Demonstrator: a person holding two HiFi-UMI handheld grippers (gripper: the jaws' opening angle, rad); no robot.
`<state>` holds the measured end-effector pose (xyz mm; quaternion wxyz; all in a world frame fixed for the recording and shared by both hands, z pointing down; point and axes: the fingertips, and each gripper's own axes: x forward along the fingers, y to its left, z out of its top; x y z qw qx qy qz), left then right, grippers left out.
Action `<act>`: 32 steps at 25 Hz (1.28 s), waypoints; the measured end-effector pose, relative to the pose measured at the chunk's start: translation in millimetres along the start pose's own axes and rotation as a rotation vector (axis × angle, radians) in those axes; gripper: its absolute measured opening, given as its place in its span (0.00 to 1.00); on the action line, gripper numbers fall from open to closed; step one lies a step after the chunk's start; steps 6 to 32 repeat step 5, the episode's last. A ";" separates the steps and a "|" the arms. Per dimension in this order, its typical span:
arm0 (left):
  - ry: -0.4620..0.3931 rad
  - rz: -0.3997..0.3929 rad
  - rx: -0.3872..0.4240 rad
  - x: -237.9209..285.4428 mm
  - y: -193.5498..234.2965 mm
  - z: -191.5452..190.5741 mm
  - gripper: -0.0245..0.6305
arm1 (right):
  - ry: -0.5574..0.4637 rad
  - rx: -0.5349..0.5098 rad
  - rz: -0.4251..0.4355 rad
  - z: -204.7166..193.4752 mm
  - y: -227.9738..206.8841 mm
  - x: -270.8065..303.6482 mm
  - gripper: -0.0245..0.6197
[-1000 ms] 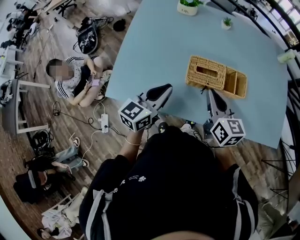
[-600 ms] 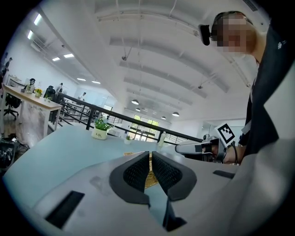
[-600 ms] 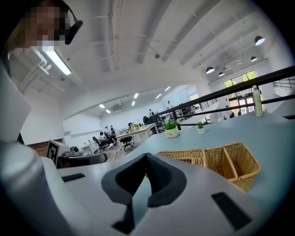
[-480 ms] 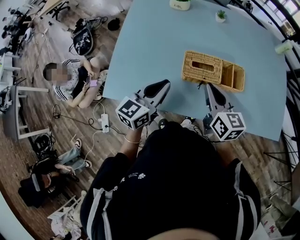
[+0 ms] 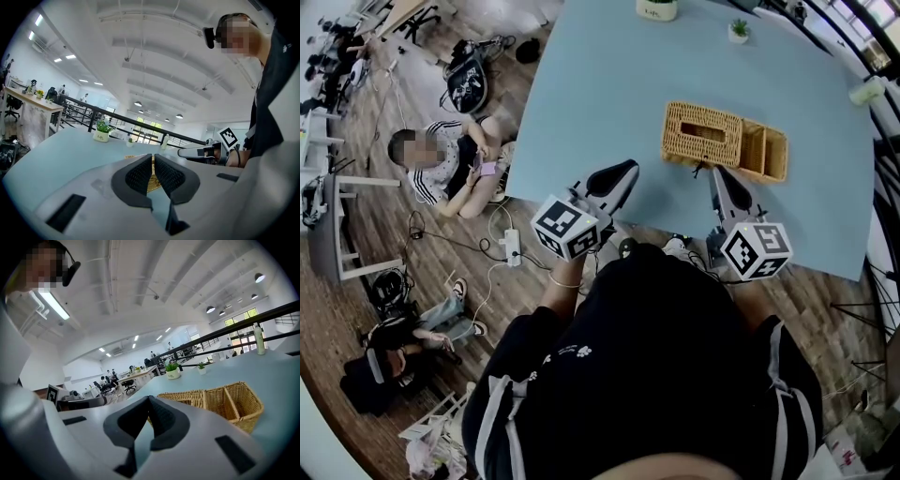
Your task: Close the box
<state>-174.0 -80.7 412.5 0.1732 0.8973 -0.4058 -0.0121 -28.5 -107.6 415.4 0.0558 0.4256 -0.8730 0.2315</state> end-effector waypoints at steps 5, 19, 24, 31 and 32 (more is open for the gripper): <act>-0.002 0.003 -0.008 2.2 2.1 -3.5 0.08 | 0.002 0.001 0.005 -2.0 -1.7 1.7 0.04; -0.002 0.003 -0.008 2.2 2.1 -3.5 0.08 | 0.002 0.001 0.005 -2.0 -1.7 1.7 0.04; -0.002 0.003 -0.008 2.2 2.1 -3.5 0.08 | 0.002 0.001 0.005 -2.0 -1.7 1.7 0.04; -0.002 0.003 -0.008 2.2 2.1 -3.5 0.08 | 0.002 0.001 0.005 -2.0 -1.7 1.7 0.04; -0.002 0.003 -0.008 2.2 2.1 -3.5 0.08 | 0.002 0.001 0.005 -2.0 -1.7 1.7 0.04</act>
